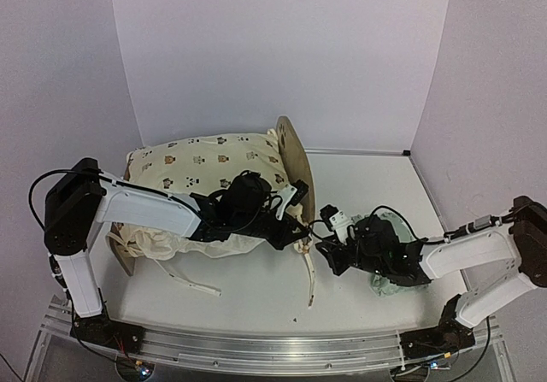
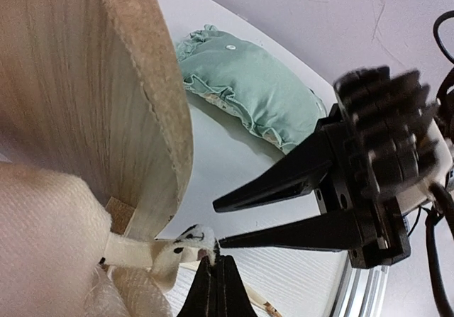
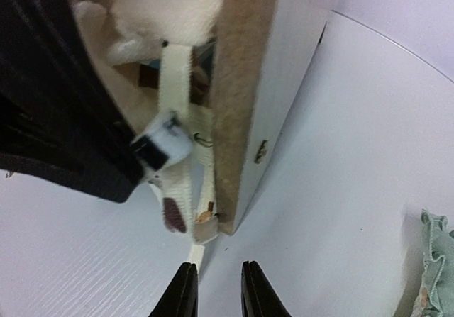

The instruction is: Set up the pet bed

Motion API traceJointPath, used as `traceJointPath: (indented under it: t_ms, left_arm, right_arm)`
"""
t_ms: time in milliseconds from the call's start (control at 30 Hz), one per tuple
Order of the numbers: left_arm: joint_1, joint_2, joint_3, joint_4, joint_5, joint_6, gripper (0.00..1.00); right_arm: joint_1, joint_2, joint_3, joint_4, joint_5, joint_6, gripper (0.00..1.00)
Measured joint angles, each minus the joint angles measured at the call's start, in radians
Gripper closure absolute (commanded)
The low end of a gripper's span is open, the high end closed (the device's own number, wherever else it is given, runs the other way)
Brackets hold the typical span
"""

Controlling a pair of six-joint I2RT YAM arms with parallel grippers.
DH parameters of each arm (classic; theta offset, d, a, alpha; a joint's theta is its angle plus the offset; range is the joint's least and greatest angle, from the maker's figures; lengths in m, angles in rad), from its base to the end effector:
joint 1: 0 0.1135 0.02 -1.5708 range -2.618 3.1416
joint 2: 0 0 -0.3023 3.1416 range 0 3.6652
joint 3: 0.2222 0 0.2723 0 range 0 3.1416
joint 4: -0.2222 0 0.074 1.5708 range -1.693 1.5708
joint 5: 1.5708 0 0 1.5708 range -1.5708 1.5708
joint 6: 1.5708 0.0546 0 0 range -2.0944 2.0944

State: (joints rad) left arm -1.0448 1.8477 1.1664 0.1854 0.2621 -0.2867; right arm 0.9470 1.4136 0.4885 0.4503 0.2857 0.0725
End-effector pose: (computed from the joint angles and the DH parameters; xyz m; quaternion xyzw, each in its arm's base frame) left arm 0.2178 -0.4034 0.2233 0.3773 0.7664 -0.4018 0.3298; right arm 0.1835 0.2287 0.1783 -0.2906 0.7968 0.1456 0.5094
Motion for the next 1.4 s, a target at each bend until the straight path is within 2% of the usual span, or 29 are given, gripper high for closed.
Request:
traceJointPath:
  t_ms: [233,400,633,900,1133,1400]
  left_arm:
    - [0.001,0.000,0.000,-0.001,0.009,0.000,1.00]
    - [0.002,0.000,0.000,-0.001,0.015,0.000,1.00]
    - [0.001,0.000,0.000,-0.002,0.016,0.000,1.00]
    - [0.002,0.000,-0.009,-0.001,0.016,0.000,1.00]
    - [0.004,-0.002,-0.022,-0.001,0.021,0.000,1.00]
    - [0.013,-0.010,-0.035,-0.001,0.024,-0.013,1.00]
  right_arm:
    - [-0.066,0.038,0.013,0.039,0.006,-0.010,0.88]
    - [-0.068,0.108,0.051,0.054,-0.036,-0.010,0.90]
    - [-0.068,0.123,0.069,0.082,-0.151,0.023,0.91]
    - [-0.068,0.134,0.094,0.096,-0.259,0.066,0.88]
    - [-0.069,0.195,0.113,0.117,-0.273,0.063,0.81]
    - [-0.074,0.243,0.110,0.203,-0.283,0.029,0.79]
